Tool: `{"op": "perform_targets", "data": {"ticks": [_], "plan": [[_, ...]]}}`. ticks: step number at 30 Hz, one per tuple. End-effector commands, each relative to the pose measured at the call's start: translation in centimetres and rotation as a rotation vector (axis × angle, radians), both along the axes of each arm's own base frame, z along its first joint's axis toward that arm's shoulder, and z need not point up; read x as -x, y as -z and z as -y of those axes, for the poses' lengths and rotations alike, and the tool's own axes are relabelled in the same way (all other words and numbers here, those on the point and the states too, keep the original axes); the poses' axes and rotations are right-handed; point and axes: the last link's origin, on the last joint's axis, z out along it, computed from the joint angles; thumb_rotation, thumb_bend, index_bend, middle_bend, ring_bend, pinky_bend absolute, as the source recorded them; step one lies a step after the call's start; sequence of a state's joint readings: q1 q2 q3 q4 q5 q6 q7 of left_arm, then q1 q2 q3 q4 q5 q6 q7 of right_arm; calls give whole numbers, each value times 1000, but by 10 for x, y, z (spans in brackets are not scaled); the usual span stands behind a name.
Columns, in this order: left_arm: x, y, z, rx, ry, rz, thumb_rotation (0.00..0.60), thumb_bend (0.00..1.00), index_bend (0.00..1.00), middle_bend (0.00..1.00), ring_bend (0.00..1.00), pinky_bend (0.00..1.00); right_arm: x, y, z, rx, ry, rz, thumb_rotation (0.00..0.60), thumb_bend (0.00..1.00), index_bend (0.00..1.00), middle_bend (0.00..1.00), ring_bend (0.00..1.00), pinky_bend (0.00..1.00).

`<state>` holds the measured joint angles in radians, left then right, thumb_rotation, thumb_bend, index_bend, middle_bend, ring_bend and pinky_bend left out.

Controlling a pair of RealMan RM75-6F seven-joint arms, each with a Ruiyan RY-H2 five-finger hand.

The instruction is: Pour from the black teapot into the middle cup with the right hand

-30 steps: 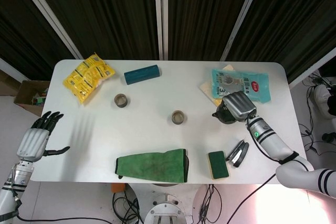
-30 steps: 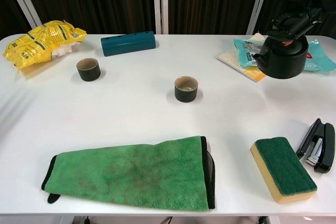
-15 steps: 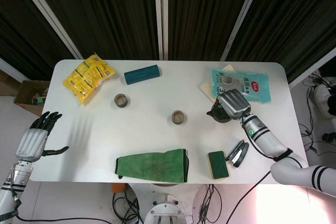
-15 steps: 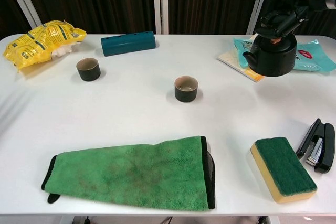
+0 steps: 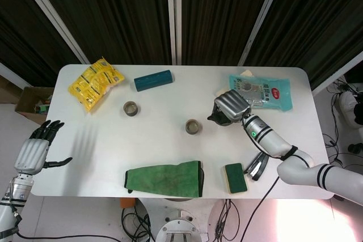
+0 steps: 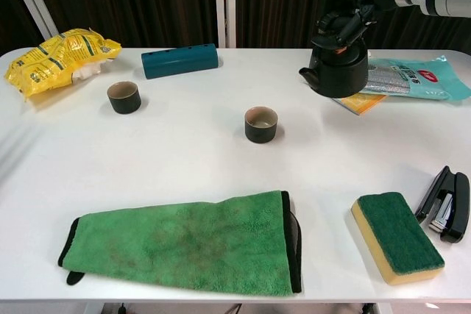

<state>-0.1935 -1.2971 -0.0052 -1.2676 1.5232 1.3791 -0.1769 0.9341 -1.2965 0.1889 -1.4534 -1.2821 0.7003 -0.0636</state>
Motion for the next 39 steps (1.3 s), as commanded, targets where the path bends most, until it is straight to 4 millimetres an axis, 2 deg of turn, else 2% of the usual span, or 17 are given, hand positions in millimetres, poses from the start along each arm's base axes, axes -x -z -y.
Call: {"op": "perform_targets", "data": {"ticks": [1,12,39], "plan": [[0,0,0,-1,0,1,442,65,117,90,30,184,-12,10,6,-16,-55,8,517,446,1000,1000,867,678],[-2,-3,-2,-7,0,-1,441,66,118,90,31,184,-25,24,13,-60,-152,3,531,438,1000,1000,866,676],[4,-1,-1,-9,-8,9,438,65,118,90,30,184,-14,41,18,-60,-199,-99,543,440,1000,1000,865,676]]}}
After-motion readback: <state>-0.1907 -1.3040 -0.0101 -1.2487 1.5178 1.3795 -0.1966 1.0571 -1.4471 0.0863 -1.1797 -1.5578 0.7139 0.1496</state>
